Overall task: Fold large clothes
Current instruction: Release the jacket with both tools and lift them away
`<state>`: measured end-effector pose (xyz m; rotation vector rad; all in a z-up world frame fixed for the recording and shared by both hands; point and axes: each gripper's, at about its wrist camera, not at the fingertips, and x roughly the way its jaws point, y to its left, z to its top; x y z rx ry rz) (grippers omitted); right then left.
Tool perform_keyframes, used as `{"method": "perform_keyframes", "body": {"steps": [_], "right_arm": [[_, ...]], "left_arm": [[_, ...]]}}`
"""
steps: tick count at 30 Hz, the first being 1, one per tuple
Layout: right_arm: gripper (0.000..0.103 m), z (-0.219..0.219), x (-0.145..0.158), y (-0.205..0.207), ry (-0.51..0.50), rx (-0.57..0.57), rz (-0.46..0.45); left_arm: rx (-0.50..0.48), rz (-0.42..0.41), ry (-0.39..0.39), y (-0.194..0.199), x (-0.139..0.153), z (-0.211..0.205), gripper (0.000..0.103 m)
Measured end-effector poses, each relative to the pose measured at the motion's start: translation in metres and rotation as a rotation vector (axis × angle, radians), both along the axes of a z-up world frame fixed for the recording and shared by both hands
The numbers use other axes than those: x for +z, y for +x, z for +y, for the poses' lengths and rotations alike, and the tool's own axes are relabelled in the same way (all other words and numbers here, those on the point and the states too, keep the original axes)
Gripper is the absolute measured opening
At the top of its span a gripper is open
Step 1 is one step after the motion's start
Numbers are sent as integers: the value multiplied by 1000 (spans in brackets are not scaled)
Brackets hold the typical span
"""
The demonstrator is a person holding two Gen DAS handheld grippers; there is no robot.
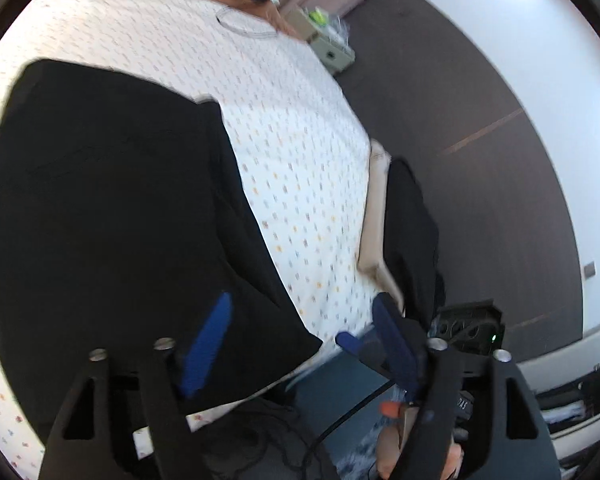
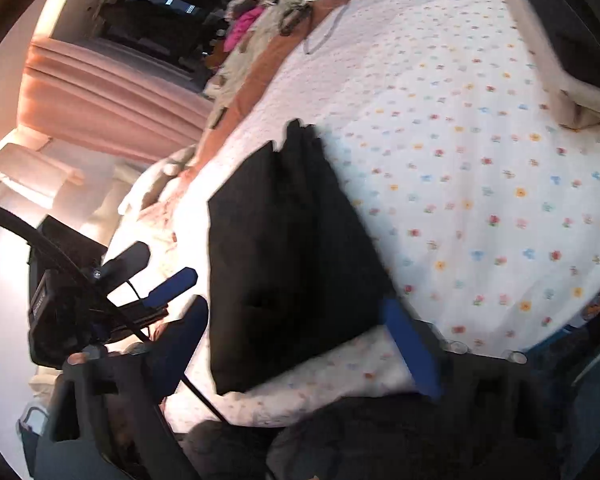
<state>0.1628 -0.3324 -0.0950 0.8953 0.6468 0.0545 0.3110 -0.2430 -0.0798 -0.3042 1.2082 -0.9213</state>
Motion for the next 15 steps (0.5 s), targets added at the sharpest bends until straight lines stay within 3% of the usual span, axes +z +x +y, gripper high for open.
{"method": "perform_keyframes", "body": {"steps": [4,11,12,14,15], "right_arm": [[90,5,-13,37,9,50,-15],[87,27,-27,74,-28,80,56],[80,30,-25,76,-40,84,62],[41,36,-22,81,-65,91,84],[33,38,-21,83,-78,88,94]], "left_arm": [[99,-1,-8,9,7,54,76],[269,11,38,10,-2,147,76],[285,14,47,9,-5,157,76],[321,26,70,6,-15,178,76],[338,36,82,5,-21,188,76]]}}
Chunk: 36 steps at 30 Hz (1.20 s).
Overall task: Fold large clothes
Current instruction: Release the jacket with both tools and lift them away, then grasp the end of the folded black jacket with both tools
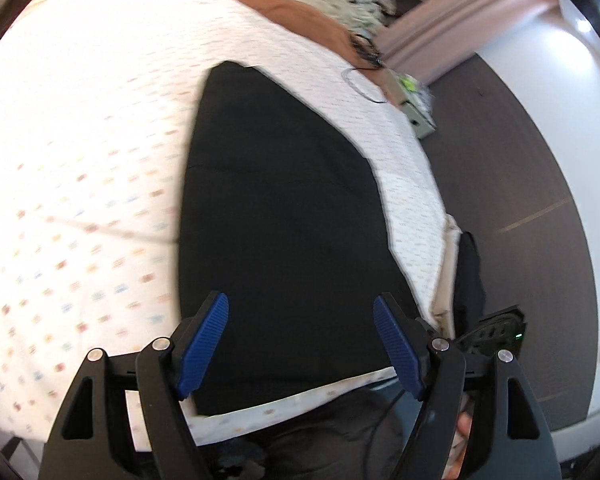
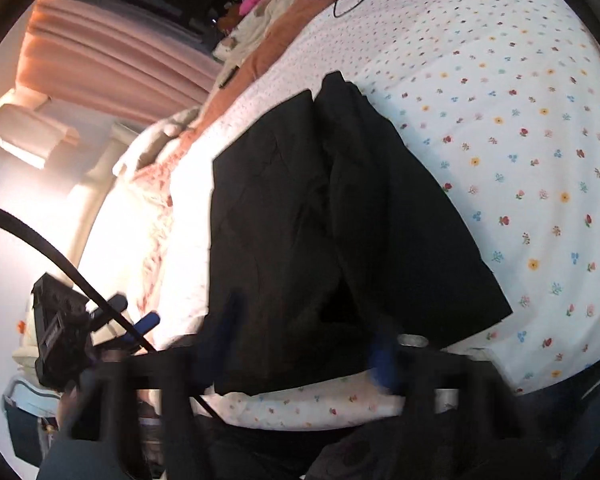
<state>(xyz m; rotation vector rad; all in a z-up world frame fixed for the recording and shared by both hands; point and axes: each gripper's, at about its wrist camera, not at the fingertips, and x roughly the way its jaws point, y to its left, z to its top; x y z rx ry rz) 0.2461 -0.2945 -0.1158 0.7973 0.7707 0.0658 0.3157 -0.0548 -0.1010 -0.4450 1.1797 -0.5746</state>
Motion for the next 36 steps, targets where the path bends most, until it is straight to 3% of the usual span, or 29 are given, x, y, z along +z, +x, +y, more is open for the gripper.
{"method": "perform_keyframes", "body": {"steps": [2,5,14,18,23,31,36], "right_arm": [[17,0,6,1,-19,-1,-11],[11,1,20,-4,-34,0,-49],[8,-26,16,-18,-9,-34,-74],[8,-48,7,-25,25,-52,-59],[8,-72,-18,-36,89,-86,-17],[10,-78,-33,-49,115,-89,27],[30,-80,-11,-53,54,-68,34]], "left_arm": [[17,17,14,-2,-11,8,76],[27,41,21,-5,-26,7,76],[-14,65,57,-11,-55,-20,76],[-40,58,59,-16,-64,-32,71],[-92,64,61,-20,-70,-49,48],[-107,59,68,-21,-71,-54,47],[-78,54,38,-10,-67,-42,47]]}}
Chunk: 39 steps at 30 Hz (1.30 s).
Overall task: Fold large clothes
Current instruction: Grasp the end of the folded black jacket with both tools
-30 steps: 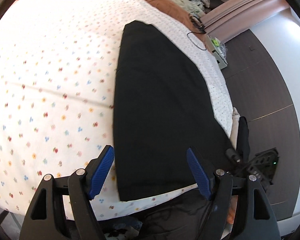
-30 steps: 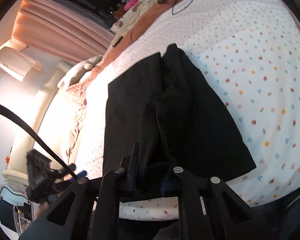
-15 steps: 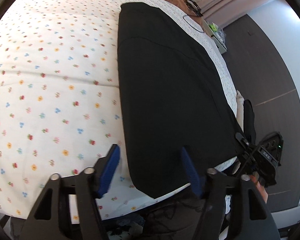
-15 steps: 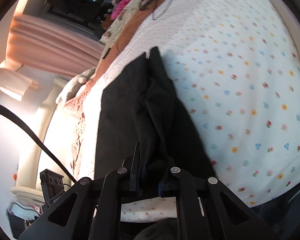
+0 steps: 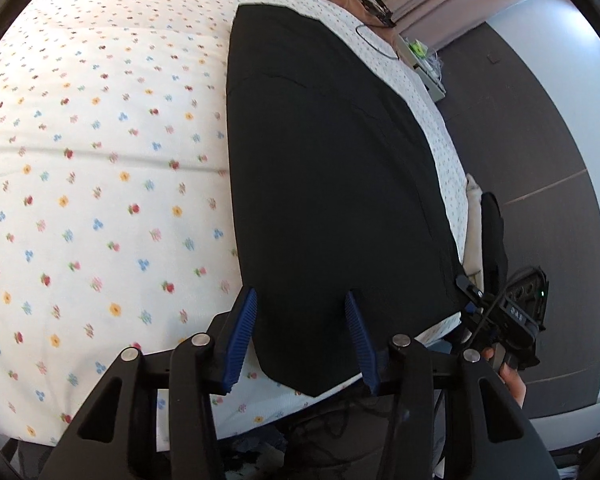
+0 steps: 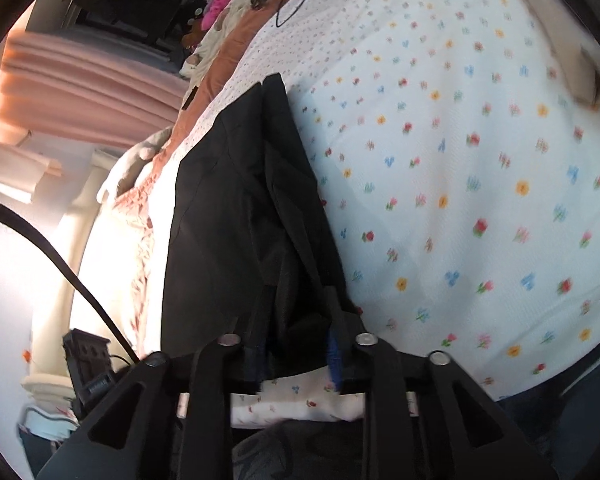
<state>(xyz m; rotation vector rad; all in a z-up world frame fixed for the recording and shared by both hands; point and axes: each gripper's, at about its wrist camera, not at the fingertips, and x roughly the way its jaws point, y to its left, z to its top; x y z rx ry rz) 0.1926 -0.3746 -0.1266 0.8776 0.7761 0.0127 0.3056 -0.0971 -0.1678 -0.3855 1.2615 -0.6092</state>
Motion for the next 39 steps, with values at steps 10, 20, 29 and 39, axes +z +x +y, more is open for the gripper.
{"method": "perform_keyframes", "body": {"steps": [10,20,29,39], "right_arm": [[67,-19,35,28,-55,75,-31],[67,-28,26,97,-47,185,32],[67,-37,0,155,50,291,63],[67,-42,-7,221,61,389,48]], "left_arm": [[63,27,-37,38,3,9,47],[79,39,-43,80,-10,1,65],[105,44,-44,124,-28,-6,65],[128,39,-53,167,-43,-20,65]]}}
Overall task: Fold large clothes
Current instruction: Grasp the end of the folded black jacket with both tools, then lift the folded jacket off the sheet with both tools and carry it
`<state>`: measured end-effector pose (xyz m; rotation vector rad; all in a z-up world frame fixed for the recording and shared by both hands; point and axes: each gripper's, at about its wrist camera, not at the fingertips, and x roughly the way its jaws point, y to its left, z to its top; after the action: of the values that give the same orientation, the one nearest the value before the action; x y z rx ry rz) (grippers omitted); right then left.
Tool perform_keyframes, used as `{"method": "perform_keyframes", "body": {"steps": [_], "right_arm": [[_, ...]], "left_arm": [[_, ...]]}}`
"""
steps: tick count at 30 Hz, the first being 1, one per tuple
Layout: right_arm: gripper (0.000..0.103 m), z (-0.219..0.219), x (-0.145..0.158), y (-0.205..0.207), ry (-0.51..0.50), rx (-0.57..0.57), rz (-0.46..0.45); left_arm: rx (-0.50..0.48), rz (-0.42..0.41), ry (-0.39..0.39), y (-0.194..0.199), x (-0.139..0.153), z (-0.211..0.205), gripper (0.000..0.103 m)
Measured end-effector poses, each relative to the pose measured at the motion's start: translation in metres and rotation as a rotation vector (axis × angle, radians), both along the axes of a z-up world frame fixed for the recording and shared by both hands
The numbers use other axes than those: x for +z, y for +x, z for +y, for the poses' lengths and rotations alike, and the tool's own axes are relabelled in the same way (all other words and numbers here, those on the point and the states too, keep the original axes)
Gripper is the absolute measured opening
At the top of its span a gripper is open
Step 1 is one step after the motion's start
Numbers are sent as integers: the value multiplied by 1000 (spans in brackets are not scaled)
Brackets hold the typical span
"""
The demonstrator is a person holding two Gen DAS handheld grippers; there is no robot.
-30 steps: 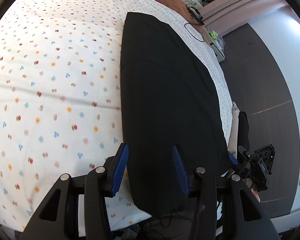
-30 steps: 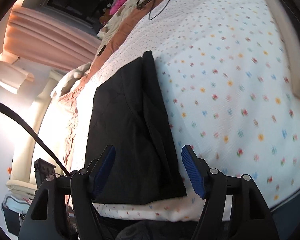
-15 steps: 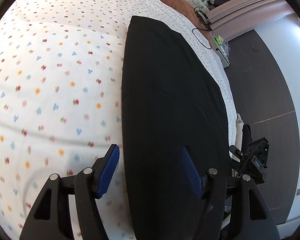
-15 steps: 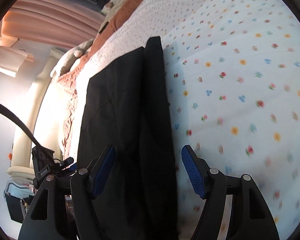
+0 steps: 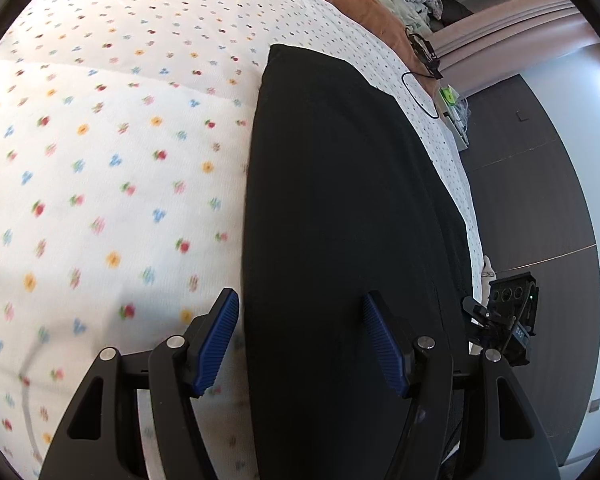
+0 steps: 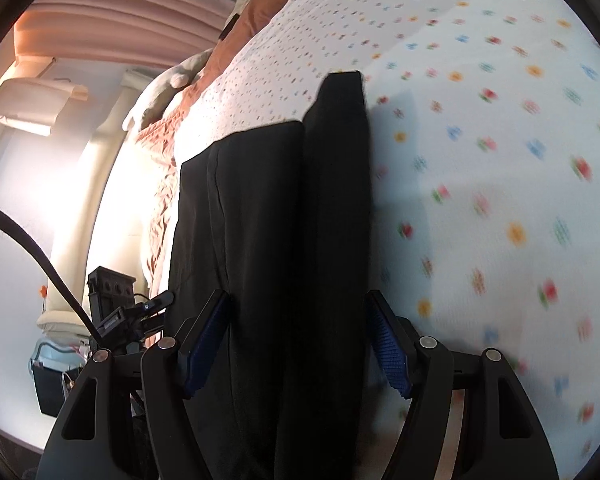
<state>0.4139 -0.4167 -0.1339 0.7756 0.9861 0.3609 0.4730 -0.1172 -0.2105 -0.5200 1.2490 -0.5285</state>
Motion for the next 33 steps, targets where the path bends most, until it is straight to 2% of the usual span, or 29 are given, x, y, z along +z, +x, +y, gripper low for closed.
{"method": "perform_keyframes", "body": {"steps": [7,10,11,15,17,20,22,33], "right_arm": [[66,8,-3,31,-24,61,1],[53,13,-5,38,-50,58,0],[45,15,-5,38,-56,60,-2],[29,20,-1,31,-68,61,-11],[21,26,10,26,-95,60,-35],[17,41,31,17,-141,68,-91],[16,52,45,9,-178,75,-121],[12,101,116,-55,-263,110,-261]], "left_arm": [[11,4,2,25,-6,-14,65],[16,-1,15,30,-7,-18,64],[20,-2,18,30,-7,-19,62],[23,-30,34,25,0,-21,53],[17,-49,43,22,7,-21,46],[13,-72,33,18,18,-20,35],[13,-92,28,14,27,-20,32],[42,-208,-25,-27,85,3,27]]}}
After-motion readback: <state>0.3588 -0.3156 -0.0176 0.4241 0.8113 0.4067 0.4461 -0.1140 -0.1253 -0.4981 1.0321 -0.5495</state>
